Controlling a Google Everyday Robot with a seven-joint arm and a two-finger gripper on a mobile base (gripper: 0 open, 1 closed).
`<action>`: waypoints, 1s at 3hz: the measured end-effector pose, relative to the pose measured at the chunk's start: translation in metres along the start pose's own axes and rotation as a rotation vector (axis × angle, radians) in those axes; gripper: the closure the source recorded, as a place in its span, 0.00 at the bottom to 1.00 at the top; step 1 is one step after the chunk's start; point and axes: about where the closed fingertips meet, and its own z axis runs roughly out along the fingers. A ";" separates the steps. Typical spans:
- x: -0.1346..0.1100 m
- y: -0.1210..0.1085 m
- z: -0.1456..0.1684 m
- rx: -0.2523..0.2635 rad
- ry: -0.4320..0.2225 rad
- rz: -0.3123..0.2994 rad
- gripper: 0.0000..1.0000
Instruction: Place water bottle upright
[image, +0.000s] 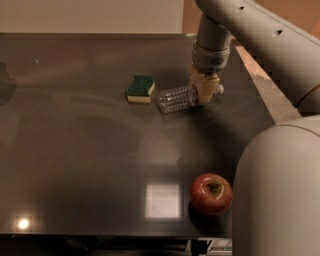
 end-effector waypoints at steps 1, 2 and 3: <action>-0.005 -0.003 -0.012 0.022 0.038 -0.070 0.87; -0.012 -0.010 -0.031 0.074 0.114 -0.191 1.00; -0.016 -0.014 -0.056 0.157 0.194 -0.349 1.00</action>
Offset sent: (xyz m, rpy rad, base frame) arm -0.0014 0.0126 0.0664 -0.2305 -0.1846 0.3348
